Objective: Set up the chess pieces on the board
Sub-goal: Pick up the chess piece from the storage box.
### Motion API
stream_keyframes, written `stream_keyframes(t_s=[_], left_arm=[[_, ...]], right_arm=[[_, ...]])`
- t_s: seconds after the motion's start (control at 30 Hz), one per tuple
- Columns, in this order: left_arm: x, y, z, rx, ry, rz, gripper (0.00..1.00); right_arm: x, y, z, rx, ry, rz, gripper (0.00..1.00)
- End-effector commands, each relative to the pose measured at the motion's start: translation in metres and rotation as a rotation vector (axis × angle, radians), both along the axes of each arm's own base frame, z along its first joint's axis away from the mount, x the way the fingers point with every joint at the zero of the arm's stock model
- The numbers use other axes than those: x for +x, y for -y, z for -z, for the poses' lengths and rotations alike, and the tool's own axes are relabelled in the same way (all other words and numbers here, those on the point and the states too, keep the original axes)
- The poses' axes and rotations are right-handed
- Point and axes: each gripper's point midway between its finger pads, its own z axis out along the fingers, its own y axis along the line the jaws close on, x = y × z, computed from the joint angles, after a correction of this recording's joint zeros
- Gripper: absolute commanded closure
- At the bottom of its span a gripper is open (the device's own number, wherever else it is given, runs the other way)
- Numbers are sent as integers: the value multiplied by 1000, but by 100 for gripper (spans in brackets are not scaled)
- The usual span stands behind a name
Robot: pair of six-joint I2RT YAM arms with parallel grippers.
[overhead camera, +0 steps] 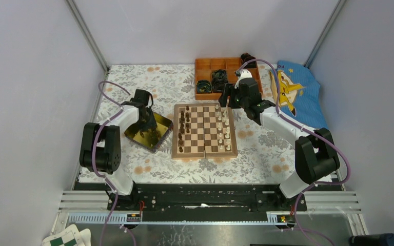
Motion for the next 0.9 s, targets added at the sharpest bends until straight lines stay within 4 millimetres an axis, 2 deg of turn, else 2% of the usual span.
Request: stream_keyframes(t_s=[0.0,0.23,0.57,0.87], left_arm=[[22,-1,-7,-4,62,15,57],[25,-2,-5,6,60,17,62],[24,-2,-2,10,50,23,78],[24,-7,-15,36,85,19,90]], right_arm=[[7,-1,-14,27,50,3,24],[7,-1,-15,28,51,3,24],[6,-1,-15,29,52,3,24],[6,-1,-15,30,52,3,24]])
